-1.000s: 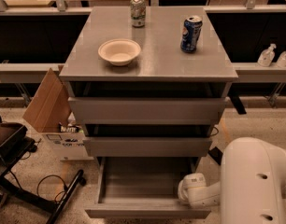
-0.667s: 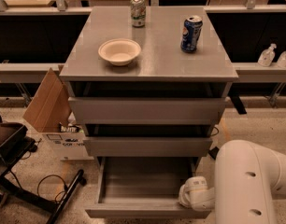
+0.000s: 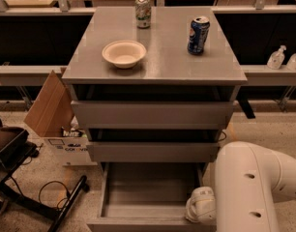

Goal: Open bottom drawer

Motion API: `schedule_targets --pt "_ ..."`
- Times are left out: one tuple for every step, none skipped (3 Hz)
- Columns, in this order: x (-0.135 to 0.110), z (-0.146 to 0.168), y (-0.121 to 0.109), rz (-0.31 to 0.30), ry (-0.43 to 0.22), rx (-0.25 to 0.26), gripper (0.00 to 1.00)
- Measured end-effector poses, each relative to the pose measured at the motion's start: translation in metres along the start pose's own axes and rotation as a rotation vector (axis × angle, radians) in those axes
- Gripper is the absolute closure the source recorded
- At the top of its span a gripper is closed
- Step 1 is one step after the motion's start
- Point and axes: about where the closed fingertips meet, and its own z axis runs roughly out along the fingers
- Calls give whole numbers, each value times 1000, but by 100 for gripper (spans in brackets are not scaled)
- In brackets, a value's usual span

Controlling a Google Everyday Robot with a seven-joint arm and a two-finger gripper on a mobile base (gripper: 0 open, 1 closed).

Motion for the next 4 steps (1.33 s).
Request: schedule_targets --pt "0 -17 29 8 28 -51 100" --pt "0 -21 34 8 34 -62 100" --pt "0 -22 34 8 34 -62 84" --pt "0 -21 35 8 34 -63 61"
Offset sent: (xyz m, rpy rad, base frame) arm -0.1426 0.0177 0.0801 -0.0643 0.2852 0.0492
